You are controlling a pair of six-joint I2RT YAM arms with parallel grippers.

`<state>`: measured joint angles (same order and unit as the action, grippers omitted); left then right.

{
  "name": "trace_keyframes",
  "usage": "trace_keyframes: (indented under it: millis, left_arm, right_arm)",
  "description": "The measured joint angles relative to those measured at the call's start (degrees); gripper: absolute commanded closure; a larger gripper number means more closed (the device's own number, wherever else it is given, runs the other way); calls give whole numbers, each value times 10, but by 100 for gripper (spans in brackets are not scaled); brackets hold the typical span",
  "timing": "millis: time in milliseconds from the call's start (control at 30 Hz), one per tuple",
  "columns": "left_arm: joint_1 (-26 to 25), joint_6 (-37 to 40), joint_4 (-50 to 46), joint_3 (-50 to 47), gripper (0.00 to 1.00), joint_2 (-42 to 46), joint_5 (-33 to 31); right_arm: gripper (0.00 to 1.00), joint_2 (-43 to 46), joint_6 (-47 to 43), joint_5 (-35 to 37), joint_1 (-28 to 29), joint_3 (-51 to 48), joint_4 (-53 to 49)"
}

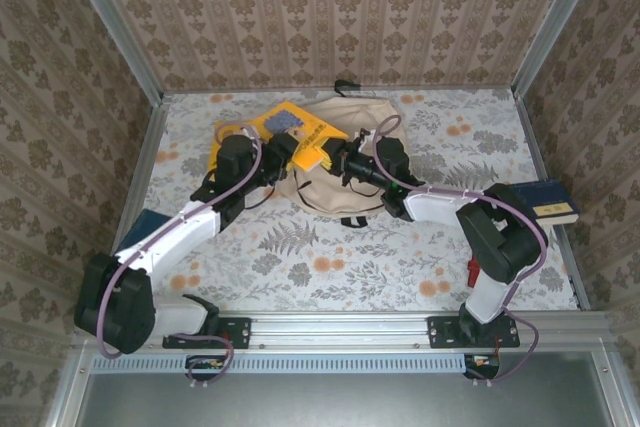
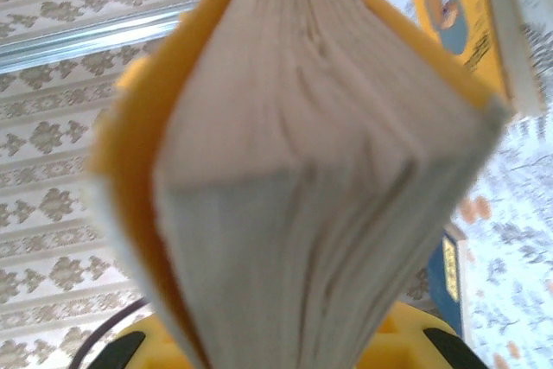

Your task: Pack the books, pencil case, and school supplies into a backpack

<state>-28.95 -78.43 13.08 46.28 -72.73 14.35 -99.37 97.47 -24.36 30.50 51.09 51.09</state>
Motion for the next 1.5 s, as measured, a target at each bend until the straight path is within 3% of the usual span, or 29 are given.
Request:
trace_keyframes:
  millis: [67, 300, 567, 900, 1133, 1333, 1500]
  left_arm:
    - [0, 37, -37, 5, 18, 4, 5]
    - [-12, 198, -189, 40, 14, 11, -50]
    - [-89, 343, -311, 143, 24, -85, -102]
    - [-208, 520, -414, 352, 31, -296, -105]
    - [-221, 645, -478, 477, 31, -425, -50]
    - [-219, 747, -521, 525, 26, -482, -15]
    - [-208, 809, -553, 571, 29, -511, 10]
  right_arm:
    - [90, 8, -25, 0, -14, -12, -30]
    - [90, 119, -164, 18, -77, -61, -217]
    - [90, 353, -361, 98, -158, -85, -467]
    - [89, 523, -488, 146, -308, -120, -704]
    - [90, 552, -516, 123, -370, -139, -769]
    - [90, 552, -519, 96, -378, -159, -785]
    - [90, 553, -519, 81, -378, -167, -785]
